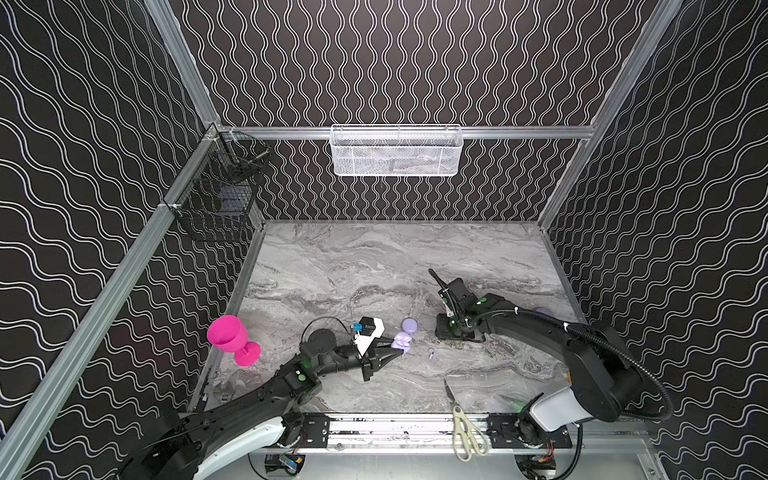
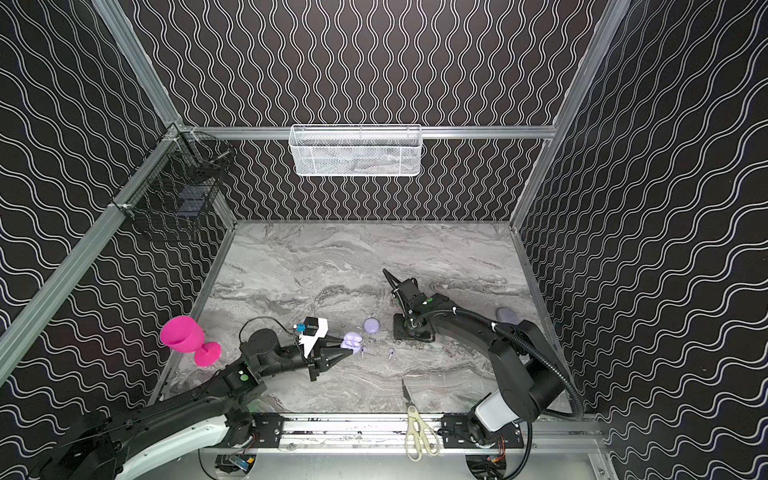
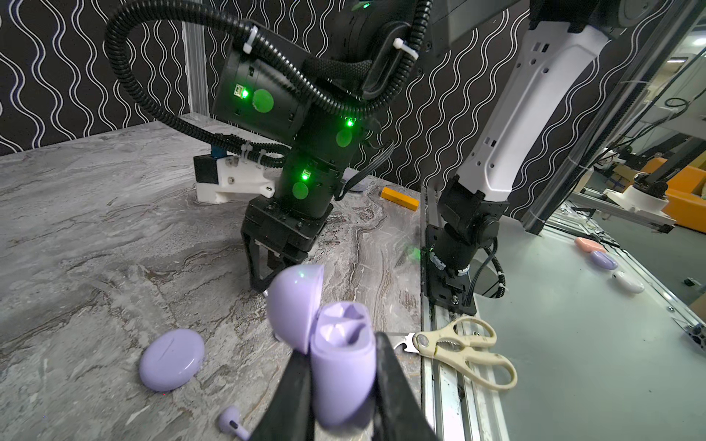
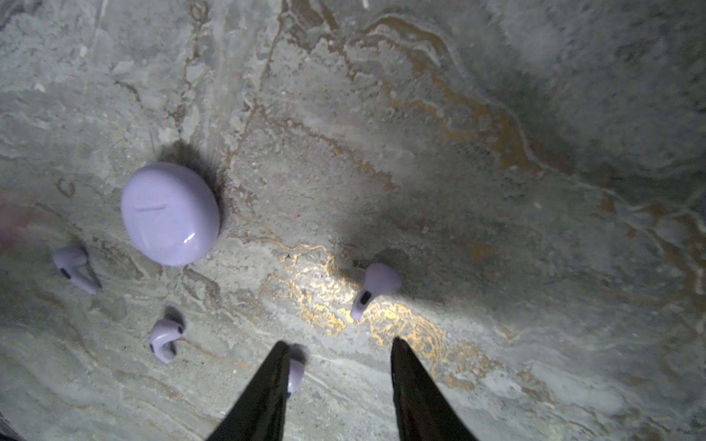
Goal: Insert the wireless bluetooth earbuds into the charging case
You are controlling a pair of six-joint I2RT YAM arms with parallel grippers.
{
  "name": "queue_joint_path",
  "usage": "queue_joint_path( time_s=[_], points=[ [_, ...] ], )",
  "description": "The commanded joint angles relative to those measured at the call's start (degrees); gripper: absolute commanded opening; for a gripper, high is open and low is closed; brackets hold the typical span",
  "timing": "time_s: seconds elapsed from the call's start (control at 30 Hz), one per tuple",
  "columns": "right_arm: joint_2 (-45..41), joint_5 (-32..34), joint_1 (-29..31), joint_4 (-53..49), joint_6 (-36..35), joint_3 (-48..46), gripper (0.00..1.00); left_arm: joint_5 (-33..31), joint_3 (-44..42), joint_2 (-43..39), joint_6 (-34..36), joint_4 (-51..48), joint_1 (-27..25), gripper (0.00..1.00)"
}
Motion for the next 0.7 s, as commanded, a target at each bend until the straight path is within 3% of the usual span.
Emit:
queue_joint_path(
  time_s=[0.0, 0.67],
  points=[
    [0.48, 0.9, -0.43, -0.35, 0.3, 0.5, 0.45, -0.09, -0.12, -0.3, 0.39, 1.64, -0.01, 0.17],
    [5.42, -0.34, -2.33, 2.38, 0.04, 2.0, 0.38, -0.69, -0.13, -1.36, 0.83, 0.75, 0.01, 0.15]
  ],
)
